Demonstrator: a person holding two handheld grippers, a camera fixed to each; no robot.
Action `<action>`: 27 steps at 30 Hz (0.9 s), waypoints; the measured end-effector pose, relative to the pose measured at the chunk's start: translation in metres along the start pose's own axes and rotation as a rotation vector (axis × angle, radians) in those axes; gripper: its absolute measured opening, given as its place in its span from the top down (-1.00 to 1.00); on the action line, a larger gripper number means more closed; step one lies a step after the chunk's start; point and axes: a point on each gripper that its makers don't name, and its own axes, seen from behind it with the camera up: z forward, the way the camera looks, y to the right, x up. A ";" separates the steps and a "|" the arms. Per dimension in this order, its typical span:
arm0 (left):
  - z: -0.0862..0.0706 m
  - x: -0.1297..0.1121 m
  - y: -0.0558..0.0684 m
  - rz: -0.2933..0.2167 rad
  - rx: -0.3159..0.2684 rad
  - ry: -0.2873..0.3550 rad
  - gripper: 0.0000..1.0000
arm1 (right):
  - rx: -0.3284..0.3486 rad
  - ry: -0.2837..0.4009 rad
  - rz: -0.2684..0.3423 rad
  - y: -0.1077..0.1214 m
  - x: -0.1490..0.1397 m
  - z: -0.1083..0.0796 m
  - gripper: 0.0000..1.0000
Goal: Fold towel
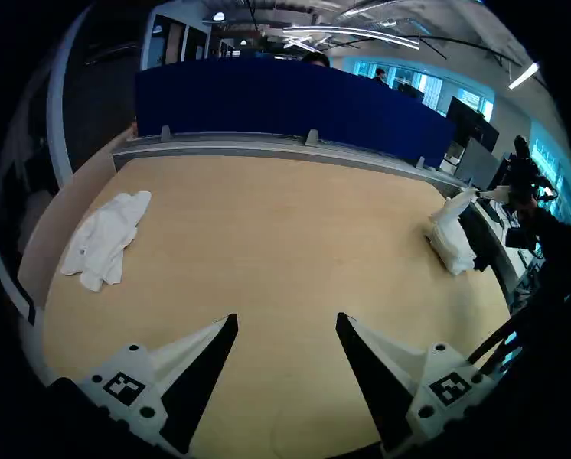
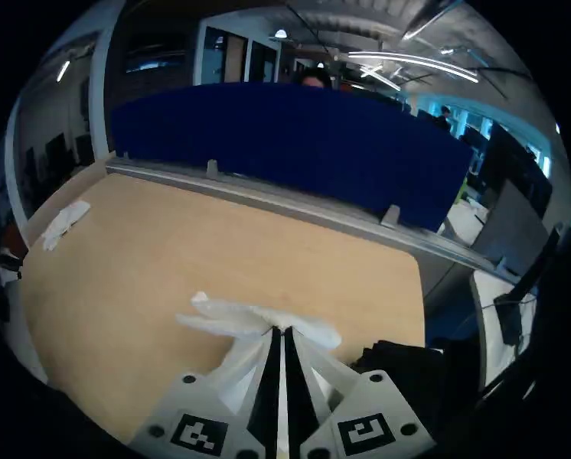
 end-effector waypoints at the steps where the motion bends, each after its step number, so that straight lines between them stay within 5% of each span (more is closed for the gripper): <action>1: 0.000 0.000 0.000 0.001 -0.001 -0.001 -0.91 | -0.004 -0.009 0.007 0.002 -0.007 -0.002 0.94; 15: -0.002 -0.001 0.001 0.012 -0.003 -0.005 -0.91 | -0.060 -0.096 0.143 0.012 -0.095 -0.017 0.94; 27: -0.003 -0.001 0.005 0.023 -0.003 -0.007 -0.91 | -0.117 -0.178 0.254 0.016 -0.157 -0.009 0.94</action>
